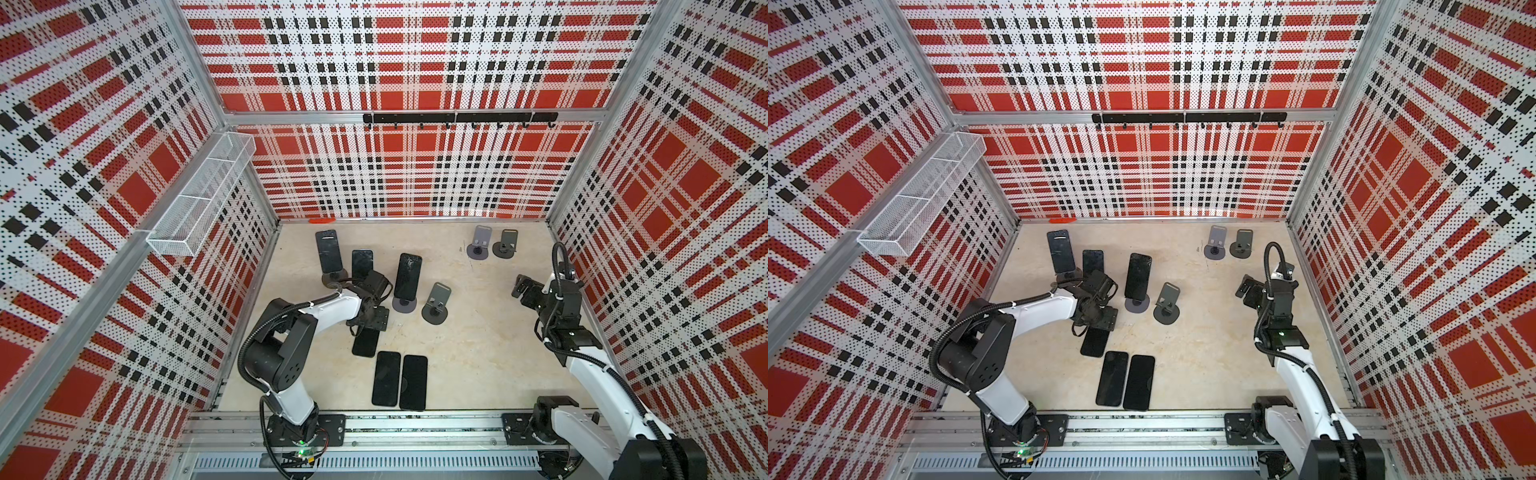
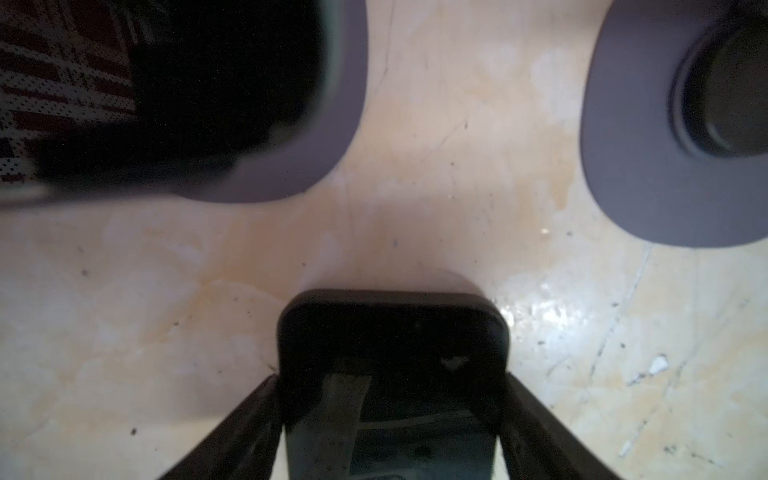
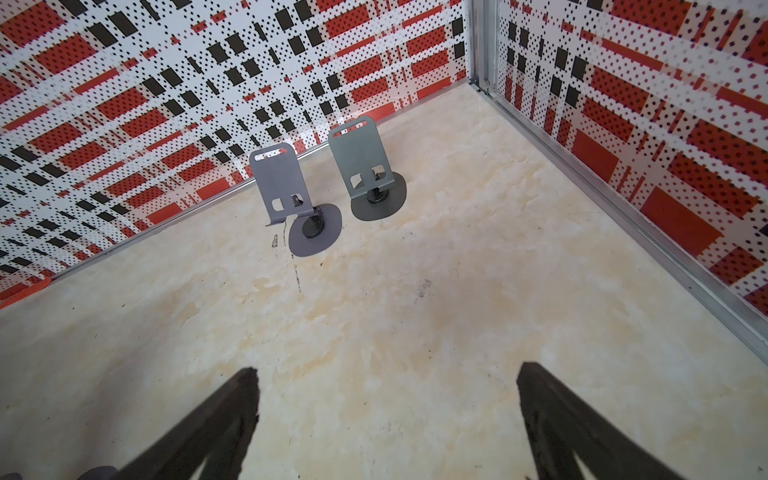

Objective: Remove the phone from the phone stand

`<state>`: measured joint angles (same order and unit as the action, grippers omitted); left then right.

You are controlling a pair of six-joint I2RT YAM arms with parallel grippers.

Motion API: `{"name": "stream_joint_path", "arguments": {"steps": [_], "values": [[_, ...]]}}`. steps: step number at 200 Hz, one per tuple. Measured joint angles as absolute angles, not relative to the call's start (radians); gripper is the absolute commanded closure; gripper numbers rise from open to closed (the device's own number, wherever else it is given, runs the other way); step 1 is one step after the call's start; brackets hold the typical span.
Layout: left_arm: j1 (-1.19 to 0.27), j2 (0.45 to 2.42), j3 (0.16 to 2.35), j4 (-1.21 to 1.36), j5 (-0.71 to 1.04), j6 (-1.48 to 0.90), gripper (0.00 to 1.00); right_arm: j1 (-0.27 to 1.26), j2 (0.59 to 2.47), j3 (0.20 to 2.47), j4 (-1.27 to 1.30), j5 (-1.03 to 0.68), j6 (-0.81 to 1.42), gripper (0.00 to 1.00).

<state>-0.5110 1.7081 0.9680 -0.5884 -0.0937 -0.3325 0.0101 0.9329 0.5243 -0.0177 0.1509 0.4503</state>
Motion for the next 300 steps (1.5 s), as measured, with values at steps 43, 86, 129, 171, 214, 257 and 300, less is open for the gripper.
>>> {"name": "stream_joint_path", "arguments": {"steps": [43, 86, 129, 171, 214, 257, 300], "values": [[-0.504, 1.671, 1.004, -0.68, -0.115, -0.328, 0.14, 0.01, 0.933, 0.524, -0.018, 0.141, 0.449, 0.0], [-0.493, 1.562, 1.125, -0.741, -0.124, -0.324, 0.14, 0.01, 0.937, 0.529, -0.022, 0.088, 0.448, 0.0], [-0.501, 1.417, 1.2, -0.711, -0.17, -0.345, 0.06, 0.019, 0.951, 0.571, -0.062, -0.094, 0.517, 0.04], [-0.546, 1.15, 1.011, -0.403, -0.287, -0.393, 0.02, 0.26, 0.976, 0.658, -0.176, -0.105, 0.659, 0.03], [-0.598, 1.028, 0.783, -0.099, -0.447, -0.358, 0.02, 0.55, 1.081, 0.805, -0.296, 0.035, 0.807, 0.02], [-0.58, 0.981, 0.549, 0.161, -0.548, -0.336, 0.02, 0.723, 1.336, 1.063, -0.521, 0.251, 0.958, 0.0], [-0.548, 0.883, 0.319, 0.38, -0.579, -0.343, 0.02, 0.743, 1.607, 1.322, -0.733, 0.356, 1.056, 0.01]]}}
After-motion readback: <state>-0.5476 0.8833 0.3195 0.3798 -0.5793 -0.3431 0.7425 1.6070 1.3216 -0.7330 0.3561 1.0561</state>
